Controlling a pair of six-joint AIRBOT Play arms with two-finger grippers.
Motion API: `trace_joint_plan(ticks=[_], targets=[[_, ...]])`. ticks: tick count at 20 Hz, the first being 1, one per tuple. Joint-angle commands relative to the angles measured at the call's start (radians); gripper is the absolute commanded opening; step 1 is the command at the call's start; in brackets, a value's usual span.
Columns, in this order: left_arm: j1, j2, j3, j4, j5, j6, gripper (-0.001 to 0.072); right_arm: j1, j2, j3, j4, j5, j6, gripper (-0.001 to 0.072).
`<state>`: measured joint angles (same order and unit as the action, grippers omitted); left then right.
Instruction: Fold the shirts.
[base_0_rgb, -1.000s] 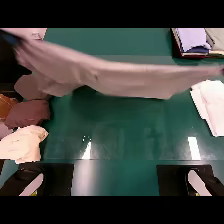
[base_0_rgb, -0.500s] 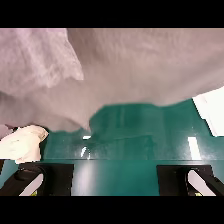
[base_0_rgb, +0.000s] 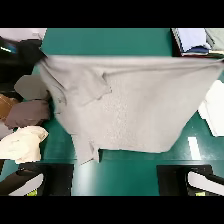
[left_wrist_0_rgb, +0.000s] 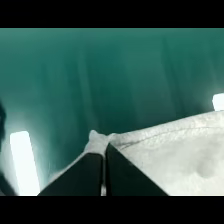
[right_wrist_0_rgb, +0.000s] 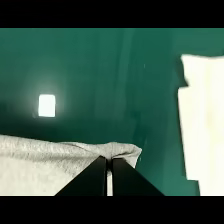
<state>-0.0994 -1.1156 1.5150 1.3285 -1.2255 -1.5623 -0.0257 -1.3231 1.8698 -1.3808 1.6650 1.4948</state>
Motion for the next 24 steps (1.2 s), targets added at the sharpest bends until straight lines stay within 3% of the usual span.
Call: trace_joint_plan(ticks=[1,4,8,12,15,20,21,22,23,24], targets=[[0.0,-0.209,-0.099,0.016,0.09,-0.001,0.0024,0.055,-0.224,-0.045,-0.035,0.0,0.001,0.0013],[0.001,-0.35,-0.094,0.027,0.26,0.003,0.0024,0.054,-0.375,-0.044,-0.03,-0.097,-0.007,0.0013],[0.046,-0.422,-0.068,-0.001,0.381,0.026,0.0024,0.051,-0.508,0.064,-0.026,-0.158,-0.022,0.0014],[0.12,-0.422,-0.052,-0.085,0.253,0.06,0.0024,0.057,-0.512,0.119,-0.026,-0.143,-0.024,0.0014],[0.113,-0.422,-0.098,-0.114,0.158,0.157,0.0024,0.057,-0.451,-0.003,-0.025,-0.167,-0.037,0.0014],[0.106,-0.422,-0.209,-0.129,0.149,0.149,0.0026,0.064,-0.373,-0.239,0.049,-0.237,-0.037,0.0016],[0.106,-0.422,-0.211,-0.129,0.134,0.141,0.0181,0.064,-0.362,-0.273,0.084,-0.26,-0.037,0.0104],[0.106,-0.421,-0.211,-0.13,0.119,0.119,0.0506,0.063,-0.351,-0.297,0.119,-0.282,-0.037,0.0314],[0.106,-0.418,-0.21,-0.127,0.096,0.106,0.0545,0.059,-0.339,-0.313,0.15,-0.298,-0.037,0.0367],[0.106,-0.406,-0.211,-0.124,0.067,0.104,0.0482,0.05,-0.323,-0.32,0.167,-0.294,-0.037,0.0367]])
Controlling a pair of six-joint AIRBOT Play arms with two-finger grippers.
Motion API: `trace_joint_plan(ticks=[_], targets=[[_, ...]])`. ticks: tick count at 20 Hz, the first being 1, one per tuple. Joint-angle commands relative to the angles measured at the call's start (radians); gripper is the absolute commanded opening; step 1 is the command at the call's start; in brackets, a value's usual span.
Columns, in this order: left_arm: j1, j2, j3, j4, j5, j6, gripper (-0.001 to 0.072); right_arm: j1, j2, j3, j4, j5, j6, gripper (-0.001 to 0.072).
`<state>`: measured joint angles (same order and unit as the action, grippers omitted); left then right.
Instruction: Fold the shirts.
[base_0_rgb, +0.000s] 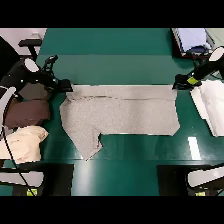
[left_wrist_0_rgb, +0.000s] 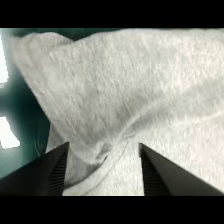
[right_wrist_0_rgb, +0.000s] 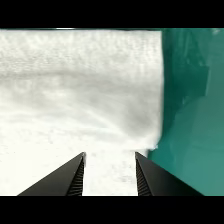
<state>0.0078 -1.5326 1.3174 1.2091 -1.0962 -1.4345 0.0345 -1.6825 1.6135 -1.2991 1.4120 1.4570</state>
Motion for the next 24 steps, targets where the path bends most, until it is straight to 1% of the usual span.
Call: trace_joint_plan(ticks=[1,4,7,9,11,13,16,17,19,23,24], targets=[[-0.001,0.032,-0.013,0.009,-0.09,-0.024,0.0481,-0.011,0.063,-0.074,0.097,-0.025,-0.001,0.0367],[-0.001,0.183,-0.117,0.077,-0.118,-0.05,0.0481,-0.036,0.2,-0.189,0.103,-0.002,-0.021,0.0367],[-0.001,0.374,-0.351,0.068,-0.119,-0.085,0.0481,-0.05,0.357,-0.358,0.105,0.001,-0.027,0.0367],[-0.001,0.495,-0.521,0.067,-0.117,-0.112,0.0481,-0.049,0.438,-0.443,0.104,0.0,-0.027,0.0367],[-0.001,0.576,-0.658,0.033,-0.11,-0.119,0.048,-0.049,0.493,-0.499,0.104,-0.008,-0.027,0.0367],[-0.001,0.611,-0.758,-0.029,-0.082,-0.121,0.0481,-0.049,0.534,-0.536,0.104,-0.024,-0.026,0.0366],[-0.001,0.613,-0.85,-0.159,0.014,-0.057,0.048,-0.049,0.558,-0.552,0.104,-0.028,-0.026,0.0367],[-0.001,0.613,-0.868,-0.183,0.042,-0.05,0.048,-0.049,0.558,-0.552,0.104,-0.029,-0.026,0.0367],[-0.001,0.613,-0.896,-0.222,0.083,-0.049,0.048,-0.048,0.557,-0.552,0.105,-0.03,-0.026,0.0367],[-0.001,0.611,-0.911,-0.243,0.126,-0.05,0.0478,-0.048,0.557,-0.552,0.105,-0.029,-0.026,0.0367],[-0.001,0.611,-0.909,-0.257,0.129,-0.05,0.0335,-0.048,0.557,-0.552,0.104,-0.029,-0.026,0.0367]])
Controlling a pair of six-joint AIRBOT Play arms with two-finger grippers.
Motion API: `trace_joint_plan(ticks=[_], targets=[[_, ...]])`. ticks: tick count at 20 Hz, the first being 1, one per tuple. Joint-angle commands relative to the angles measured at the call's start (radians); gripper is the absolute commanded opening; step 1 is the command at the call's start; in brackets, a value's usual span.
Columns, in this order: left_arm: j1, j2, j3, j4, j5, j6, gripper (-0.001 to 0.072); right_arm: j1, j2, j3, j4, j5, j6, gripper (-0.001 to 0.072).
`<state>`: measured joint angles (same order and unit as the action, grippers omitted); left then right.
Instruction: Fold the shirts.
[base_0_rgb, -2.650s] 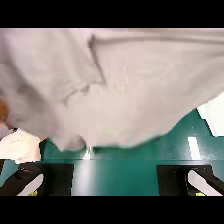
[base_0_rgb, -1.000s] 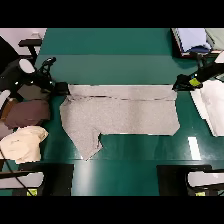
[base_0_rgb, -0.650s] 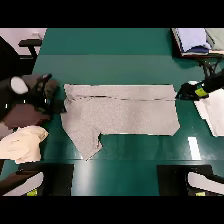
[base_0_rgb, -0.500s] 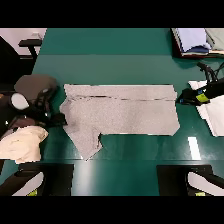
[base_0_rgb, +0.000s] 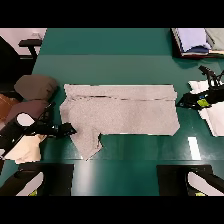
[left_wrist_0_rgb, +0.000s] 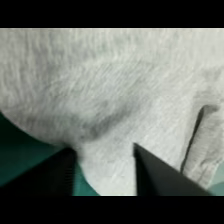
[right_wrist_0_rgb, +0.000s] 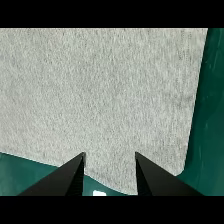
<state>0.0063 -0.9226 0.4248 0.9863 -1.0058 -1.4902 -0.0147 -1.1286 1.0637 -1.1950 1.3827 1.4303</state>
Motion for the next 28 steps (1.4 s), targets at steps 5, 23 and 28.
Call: trace_joint_plan(ticks=[5,23,28], targets=[[0.0,0.01,0.047,-0.045,-0.021,0.036,0.0022,-0.06,0.004,-0.034,-0.008,0.061,0.0,0.0367],[0.001,0.01,0.177,0.057,-0.154,0.051,0.0021,-0.108,-0.115,-0.382,0.145,-0.167,-0.071,0.0123],[0.001,0.162,0.224,0.182,-0.294,0.011,0.002,-0.06,0.007,-0.332,-0.017,-0.047,-0.061,0.0015]])
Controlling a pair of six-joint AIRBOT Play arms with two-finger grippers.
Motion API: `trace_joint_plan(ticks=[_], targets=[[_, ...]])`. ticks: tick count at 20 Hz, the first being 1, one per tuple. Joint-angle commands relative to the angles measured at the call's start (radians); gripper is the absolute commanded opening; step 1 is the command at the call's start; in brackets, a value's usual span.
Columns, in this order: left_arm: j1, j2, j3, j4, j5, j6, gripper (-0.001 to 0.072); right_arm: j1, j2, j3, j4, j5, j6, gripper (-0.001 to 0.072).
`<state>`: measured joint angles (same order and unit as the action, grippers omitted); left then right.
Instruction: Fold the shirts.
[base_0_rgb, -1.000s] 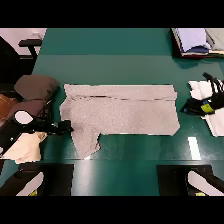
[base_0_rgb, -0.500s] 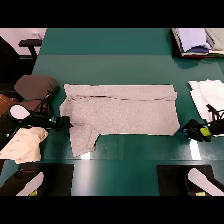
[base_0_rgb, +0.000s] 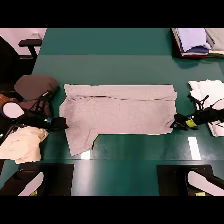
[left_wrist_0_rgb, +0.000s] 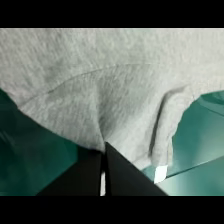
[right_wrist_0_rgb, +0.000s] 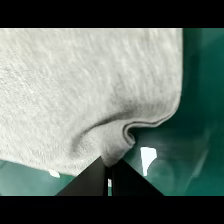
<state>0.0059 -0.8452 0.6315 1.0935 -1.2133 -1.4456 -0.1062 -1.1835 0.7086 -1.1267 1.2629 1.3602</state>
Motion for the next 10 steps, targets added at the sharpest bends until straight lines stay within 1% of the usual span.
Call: trace_joint_plan(ticks=[1,3,5,6,8,10], targets=[[0.001,0.131,0.017,0.08,-0.125,-0.042,0.0021,0.023,0.118,0.023,-0.118,0.117,0.009,0.0016],[0.001,0.207,0.022,0.073,-0.208,-0.048,0.0021,-0.006,0.238,0.023,-0.153,0.188,0.011,0.0015],[0.001,0.212,0.058,0.073,-0.239,-0.049,0.0021,-0.032,0.325,0.033,-0.156,0.203,0.012,0.0015],[0.001,0.208,0.077,0.072,-0.216,-0.049,0.0021,-0.032,0.344,0.051,-0.157,0.206,0.021,0.0014],[0.001,0.183,0.097,0.068,-0.118,-0.048,0.0021,-0.017,0.336,0.114,-0.151,0.184,0.034,0.0014],[0.001,0.11,0.118,0.069,-0.027,-0.038,0.0021,0.031,0.249,0.206,-0.151,0.139,0.034,0.0014]])
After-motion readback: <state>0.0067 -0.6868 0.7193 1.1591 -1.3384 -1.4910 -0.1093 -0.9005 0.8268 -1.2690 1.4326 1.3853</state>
